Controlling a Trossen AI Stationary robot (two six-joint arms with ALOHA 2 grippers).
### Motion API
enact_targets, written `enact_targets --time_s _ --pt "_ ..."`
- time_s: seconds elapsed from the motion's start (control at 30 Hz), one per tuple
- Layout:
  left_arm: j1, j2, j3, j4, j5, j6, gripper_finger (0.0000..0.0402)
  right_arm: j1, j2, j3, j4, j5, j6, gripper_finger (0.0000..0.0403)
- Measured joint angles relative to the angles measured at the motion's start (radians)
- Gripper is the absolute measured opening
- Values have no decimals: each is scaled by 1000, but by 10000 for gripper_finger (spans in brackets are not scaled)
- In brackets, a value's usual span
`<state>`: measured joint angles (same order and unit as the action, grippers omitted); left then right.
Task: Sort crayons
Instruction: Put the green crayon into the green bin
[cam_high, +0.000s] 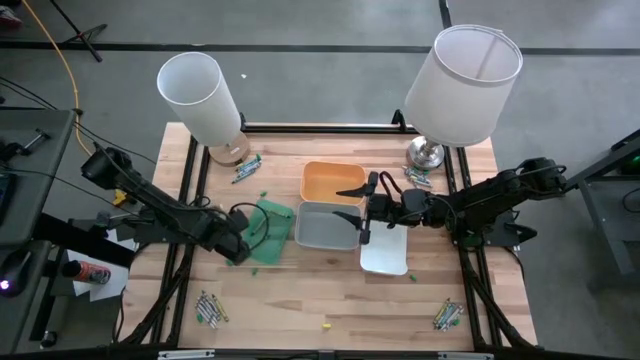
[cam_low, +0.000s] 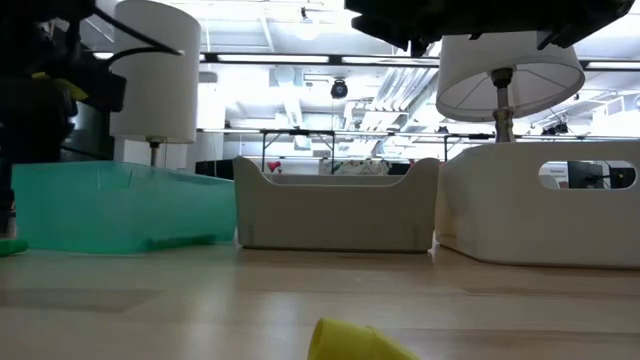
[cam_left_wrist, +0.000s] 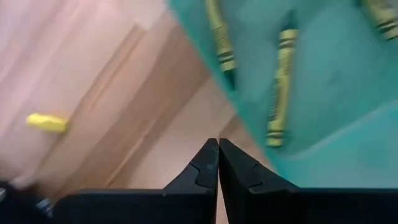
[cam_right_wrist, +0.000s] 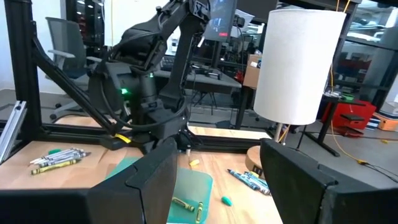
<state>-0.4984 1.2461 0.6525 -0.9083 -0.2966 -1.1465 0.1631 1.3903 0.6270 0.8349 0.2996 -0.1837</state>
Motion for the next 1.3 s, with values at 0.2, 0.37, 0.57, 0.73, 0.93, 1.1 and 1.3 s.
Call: enact_targets --time_s 0.2,0.37,0.57,0.73,0.93,1.1,1.3 --pt "0 0 0 84 -11 47 0 0 0 0 0 0 0 224" --pt "1 0 -1 172 -29 110 0 0 0 0 0 3 0 224" --pt "8 -9 13 128 -32 164 0 0 0 0 0 3 0 224" --pt "-16 -41 124 -86 -43 182 0 0 0 0 -1 3 -4 224" --pt "-177 -39 201 28 -40 541 0 0 0 0 -8 2 -8 224" --pt "-385 35 201 149 -24 684 0 0 0 0 -16 2 -8 224" --pt "-556 206 262 141 12 626 0 0 0 0 -15 8 -8 224"
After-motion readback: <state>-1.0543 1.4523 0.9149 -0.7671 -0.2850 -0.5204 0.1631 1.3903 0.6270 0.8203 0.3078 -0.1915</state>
